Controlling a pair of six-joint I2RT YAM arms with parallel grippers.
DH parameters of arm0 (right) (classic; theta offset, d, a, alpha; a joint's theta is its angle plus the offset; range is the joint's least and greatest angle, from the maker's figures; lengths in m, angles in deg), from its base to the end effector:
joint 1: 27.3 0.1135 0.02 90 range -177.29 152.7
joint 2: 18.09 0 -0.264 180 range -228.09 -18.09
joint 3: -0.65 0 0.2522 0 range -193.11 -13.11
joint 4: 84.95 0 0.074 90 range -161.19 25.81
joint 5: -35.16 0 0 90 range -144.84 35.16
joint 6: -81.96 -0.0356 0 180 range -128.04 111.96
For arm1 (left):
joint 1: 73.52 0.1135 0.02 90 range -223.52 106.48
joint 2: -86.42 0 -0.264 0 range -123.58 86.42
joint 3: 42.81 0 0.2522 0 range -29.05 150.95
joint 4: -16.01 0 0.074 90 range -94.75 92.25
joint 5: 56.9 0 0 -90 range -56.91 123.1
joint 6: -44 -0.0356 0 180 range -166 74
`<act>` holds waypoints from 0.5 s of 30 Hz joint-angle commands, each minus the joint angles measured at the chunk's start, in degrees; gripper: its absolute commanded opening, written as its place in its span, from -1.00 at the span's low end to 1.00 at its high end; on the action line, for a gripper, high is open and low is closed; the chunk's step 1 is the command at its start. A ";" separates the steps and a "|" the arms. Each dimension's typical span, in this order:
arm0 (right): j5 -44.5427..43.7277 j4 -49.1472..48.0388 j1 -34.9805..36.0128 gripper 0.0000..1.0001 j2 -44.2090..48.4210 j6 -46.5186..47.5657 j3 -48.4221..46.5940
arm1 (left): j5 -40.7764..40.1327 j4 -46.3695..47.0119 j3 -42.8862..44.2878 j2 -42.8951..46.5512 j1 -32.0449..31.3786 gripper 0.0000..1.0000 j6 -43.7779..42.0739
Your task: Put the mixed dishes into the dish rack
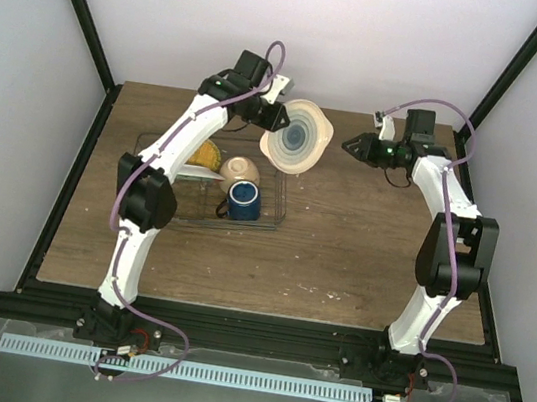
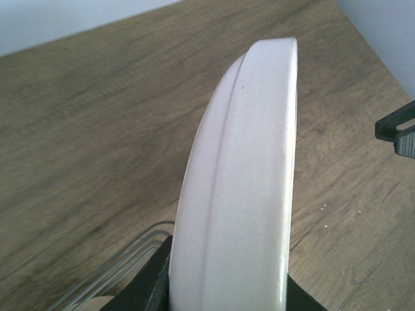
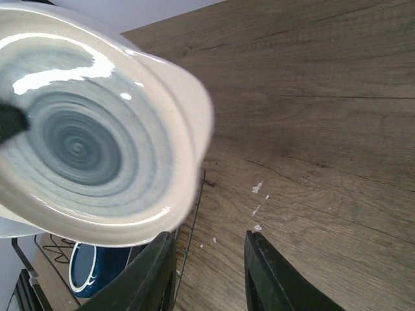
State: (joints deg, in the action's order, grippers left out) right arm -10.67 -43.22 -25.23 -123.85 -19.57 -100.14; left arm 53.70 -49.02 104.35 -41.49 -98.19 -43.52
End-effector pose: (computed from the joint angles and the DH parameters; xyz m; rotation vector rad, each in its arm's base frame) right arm 0.4101 0.0396 0.2733 -0.1786 2.3110 1.0295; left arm 0.4447 -0.2181 0.3280 0.6343 2.3158 -0.6513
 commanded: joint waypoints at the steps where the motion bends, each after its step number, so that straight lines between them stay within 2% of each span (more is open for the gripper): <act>1: -1.58 1.20 -0.71 -0.38 0.50 1.27 -0.53 | -1.02 3.74 1.09 10.00 0.06 -1.00 -3.95; 7: -1.99 0.69 -1.79 -0.38 -5.71 0.05 -4.39 | -2.66 1.88 -5.70 18.21 -0.48 -1.00 -7.97; 15: -1.37 0.62 -1.80 -0.38 -13.32 0.24 -9.74 | -15.45 0.10 -24.93 34.13 -4.21 -1.00 -13.20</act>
State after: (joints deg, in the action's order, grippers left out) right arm -12.51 -43.09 -26.63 -134.95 -19.61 -106.21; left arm 44.76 -51.68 85.12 -15.05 -100.70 -53.64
